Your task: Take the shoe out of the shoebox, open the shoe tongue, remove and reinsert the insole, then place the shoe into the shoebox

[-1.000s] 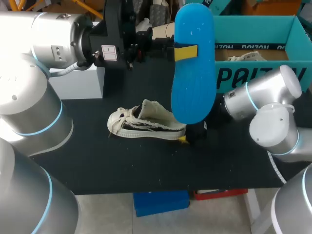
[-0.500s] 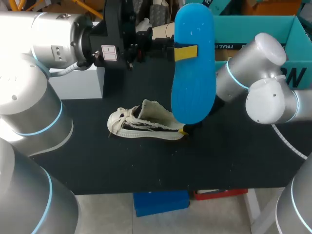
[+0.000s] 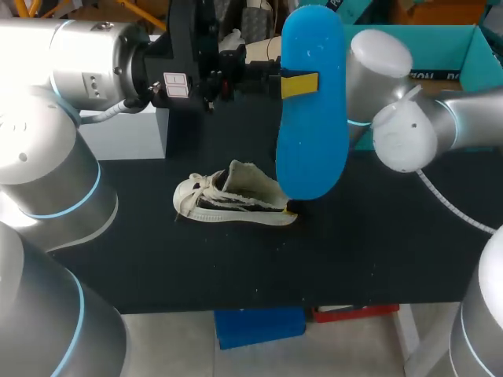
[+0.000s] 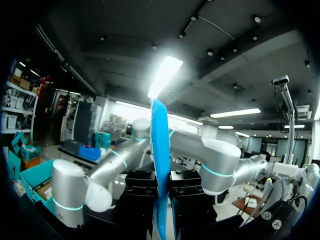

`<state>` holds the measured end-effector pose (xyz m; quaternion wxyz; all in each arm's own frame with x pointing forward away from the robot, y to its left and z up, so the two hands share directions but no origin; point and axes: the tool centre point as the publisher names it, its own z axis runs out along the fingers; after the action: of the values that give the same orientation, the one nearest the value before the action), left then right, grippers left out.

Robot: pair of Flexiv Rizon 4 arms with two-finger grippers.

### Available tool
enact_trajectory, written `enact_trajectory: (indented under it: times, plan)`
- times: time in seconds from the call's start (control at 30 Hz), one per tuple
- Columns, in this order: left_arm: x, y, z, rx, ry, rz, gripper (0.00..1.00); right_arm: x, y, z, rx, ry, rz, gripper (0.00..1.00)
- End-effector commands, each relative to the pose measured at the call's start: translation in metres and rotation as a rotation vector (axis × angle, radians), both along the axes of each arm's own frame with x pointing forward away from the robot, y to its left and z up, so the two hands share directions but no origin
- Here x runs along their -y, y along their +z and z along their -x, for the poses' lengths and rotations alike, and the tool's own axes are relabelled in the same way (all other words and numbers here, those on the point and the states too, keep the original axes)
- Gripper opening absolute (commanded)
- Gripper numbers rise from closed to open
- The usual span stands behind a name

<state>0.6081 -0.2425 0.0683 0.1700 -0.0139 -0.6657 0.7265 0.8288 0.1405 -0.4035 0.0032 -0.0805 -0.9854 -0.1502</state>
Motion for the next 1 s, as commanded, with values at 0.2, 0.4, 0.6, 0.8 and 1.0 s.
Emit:
enact_trajectory:
  times: [0.2, 0.4, 0.6, 0.8, 1.0]
  plan:
    - [0.002, -0.001, 0.001, 0.000, 0.003, -0.001, 0.00, -0.010, 0.001, -0.005, -0.038, 0.022, 0.294, 1.00]
    - [0.002, -0.001, 0.001, 0.000, 0.003, -0.001, 0.00, -0.014, -0.004, -0.001, -0.028, 0.018, 0.320, 1.00]
    - [0.002, -0.001, 0.001, 0.000, 0.003, -0.001, 0.00, -0.018, -0.009, 0.003, -0.026, 0.018, 0.332, 1.00]
    - [0.002, -0.001, 0.001, 0.000, 0.003, -0.001, 0.00, -0.019, -0.014, 0.005, -0.022, 0.013, 0.320, 1.00]
    - [0.002, -0.001, 0.001, 0.000, 0.003, -0.001, 0.00, -0.020, -0.019, 0.007, -0.014, 0.007, 0.294, 1.00]
